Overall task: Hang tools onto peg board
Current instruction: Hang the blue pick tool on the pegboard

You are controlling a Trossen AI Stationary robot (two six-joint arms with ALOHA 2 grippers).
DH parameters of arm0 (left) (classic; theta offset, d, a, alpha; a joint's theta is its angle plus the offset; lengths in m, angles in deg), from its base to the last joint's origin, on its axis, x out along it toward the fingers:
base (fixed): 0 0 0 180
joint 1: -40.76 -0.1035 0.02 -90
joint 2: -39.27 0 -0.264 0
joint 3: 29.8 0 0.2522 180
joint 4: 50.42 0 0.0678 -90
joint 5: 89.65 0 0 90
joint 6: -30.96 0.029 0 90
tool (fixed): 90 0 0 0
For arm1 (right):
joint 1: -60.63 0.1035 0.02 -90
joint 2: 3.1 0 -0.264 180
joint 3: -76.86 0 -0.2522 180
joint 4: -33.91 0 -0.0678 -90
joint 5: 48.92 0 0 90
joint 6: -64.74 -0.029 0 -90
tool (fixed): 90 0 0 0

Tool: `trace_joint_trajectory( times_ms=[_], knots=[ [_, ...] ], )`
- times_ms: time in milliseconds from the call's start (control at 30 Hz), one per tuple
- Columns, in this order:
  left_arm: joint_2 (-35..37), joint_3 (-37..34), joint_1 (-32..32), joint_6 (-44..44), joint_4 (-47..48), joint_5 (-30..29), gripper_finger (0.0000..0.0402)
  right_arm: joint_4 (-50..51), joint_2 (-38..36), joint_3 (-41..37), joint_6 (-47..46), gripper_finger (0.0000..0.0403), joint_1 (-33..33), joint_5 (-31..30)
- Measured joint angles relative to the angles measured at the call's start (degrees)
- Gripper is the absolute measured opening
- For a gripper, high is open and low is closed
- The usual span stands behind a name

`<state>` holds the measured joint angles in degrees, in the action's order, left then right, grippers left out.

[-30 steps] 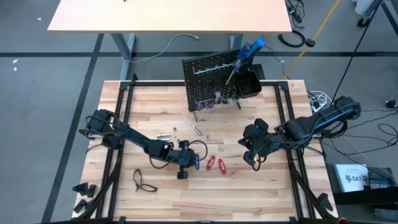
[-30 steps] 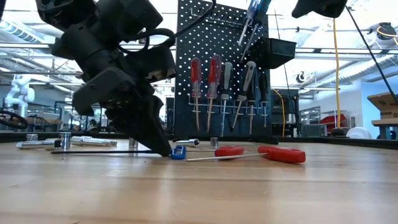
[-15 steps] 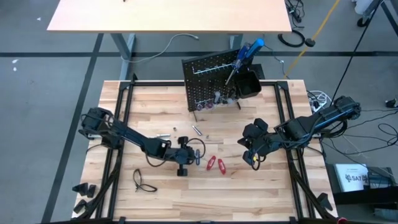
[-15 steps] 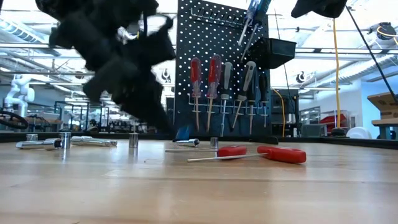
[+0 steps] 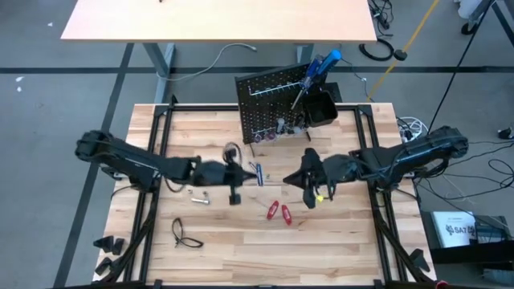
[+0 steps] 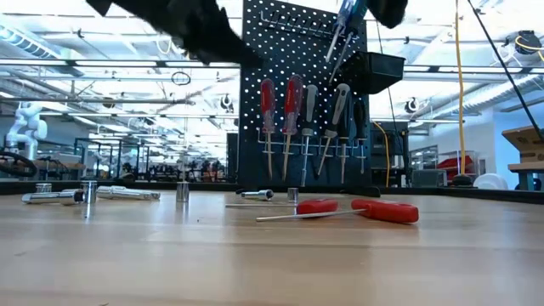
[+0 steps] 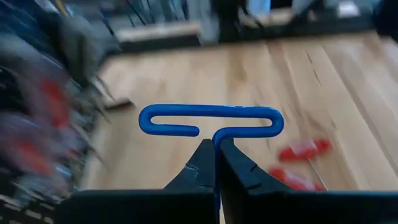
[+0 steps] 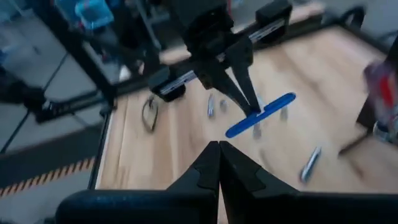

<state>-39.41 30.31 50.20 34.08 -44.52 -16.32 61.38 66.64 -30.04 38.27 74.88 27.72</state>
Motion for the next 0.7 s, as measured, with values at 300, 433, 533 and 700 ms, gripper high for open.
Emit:
trace_joint_trajectory(
  times_ms=[300, 433, 533, 700],
  knots=[
    [13.7, 0.0, -7.8, 1.7, -1.6, -1.7, 0.0000, -13.4, 0.7, -0.5, 10.8, 0.0000, -6.8, -2.7],
    [17.4, 0.1, -8.9, -2.8, -9.6, 8.8, 0.0000, -20.1, 1.6, -0.4, 10.5, 0.0000, -8.4, 2.0],
    [17.9, 0.1, -9.0, -8.0, -21.5, 16.2, 0.0000, -27.4, 3.8, -0.5, 7.9, 0.0000, -9.1, 8.0],
    [17.1, 0.2, -8.5, -12.8, -34.5, 20.1, 0.0000, -39.1, 8.9, 1.8, 3.4, 0.0004, -9.4, 9.0]
  ],
)
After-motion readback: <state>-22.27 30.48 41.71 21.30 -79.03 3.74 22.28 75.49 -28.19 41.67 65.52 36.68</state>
